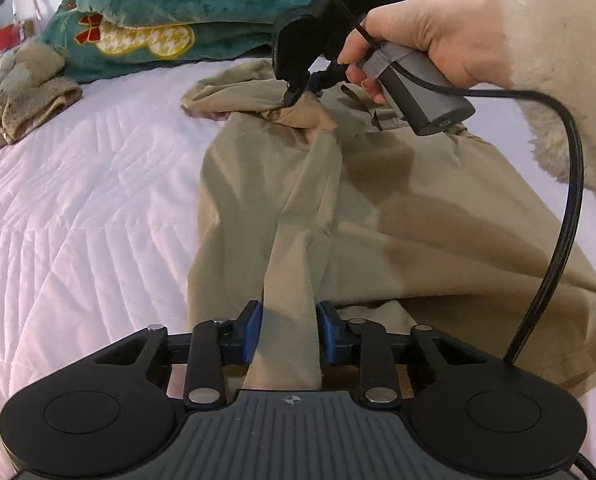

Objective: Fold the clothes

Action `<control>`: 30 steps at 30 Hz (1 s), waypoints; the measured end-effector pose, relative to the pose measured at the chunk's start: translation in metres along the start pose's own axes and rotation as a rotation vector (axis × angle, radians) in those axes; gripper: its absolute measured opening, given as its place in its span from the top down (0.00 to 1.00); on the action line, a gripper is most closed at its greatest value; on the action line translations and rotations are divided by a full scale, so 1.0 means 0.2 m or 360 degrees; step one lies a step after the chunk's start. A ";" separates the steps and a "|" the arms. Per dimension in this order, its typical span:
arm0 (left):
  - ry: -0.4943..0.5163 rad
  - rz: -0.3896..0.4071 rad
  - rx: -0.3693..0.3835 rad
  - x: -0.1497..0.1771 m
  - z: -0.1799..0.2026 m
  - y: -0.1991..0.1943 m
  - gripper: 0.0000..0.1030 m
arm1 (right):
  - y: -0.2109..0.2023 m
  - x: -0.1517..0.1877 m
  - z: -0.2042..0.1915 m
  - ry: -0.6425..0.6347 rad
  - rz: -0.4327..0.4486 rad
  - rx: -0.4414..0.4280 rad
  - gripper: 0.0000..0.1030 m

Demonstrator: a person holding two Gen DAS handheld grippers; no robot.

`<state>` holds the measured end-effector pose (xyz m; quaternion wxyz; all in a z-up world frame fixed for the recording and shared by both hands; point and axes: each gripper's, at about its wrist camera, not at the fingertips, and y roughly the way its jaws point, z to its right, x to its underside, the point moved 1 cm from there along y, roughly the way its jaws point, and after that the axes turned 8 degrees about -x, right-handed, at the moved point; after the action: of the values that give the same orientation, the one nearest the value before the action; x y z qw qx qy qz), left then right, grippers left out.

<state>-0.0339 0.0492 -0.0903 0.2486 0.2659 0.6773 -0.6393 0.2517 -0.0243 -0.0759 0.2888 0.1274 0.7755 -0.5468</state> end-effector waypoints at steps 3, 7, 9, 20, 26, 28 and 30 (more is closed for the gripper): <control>-0.0091 -0.0002 0.0048 0.00 -0.06 0.00 0.82 | -0.01 -0.01 -0.04 -0.0063 0.0047 0.0045 0.94; -0.0162 0.0023 0.0061 0.00 -0.14 -0.02 0.84 | -0.06 -0.03 -0.09 -0.0125 0.0093 0.0082 0.94; -0.0190 0.0046 0.0057 -0.01 -0.18 -0.05 0.84 | -0.09 -0.06 -0.12 -0.0149 0.0116 0.0095 0.94; -0.0421 0.0123 -0.0077 -0.05 -0.52 -0.13 0.84 | -0.19 -0.19 -0.41 -0.0296 0.0226 0.0126 0.94; -0.0553 0.0097 -0.0194 -0.03 -0.79 -0.11 0.84 | -0.13 -0.27 -0.68 -0.0369 0.0251 0.0089 0.94; -0.0590 0.0073 -0.0220 -0.02 -0.86 -0.09 0.84 | -0.07 -0.28 -0.76 -0.0393 0.0245 0.0083 0.94; -0.0610 0.0059 -0.0254 0.00 -0.91 -0.07 0.84 | -0.01 -0.29 -0.83 -0.0404 0.0234 0.0069 0.94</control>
<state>-0.0430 0.2306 -0.0680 0.4050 0.1313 0.6611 -0.6179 0.2458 0.1350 -0.0016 0.4209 0.1199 0.7093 -0.5526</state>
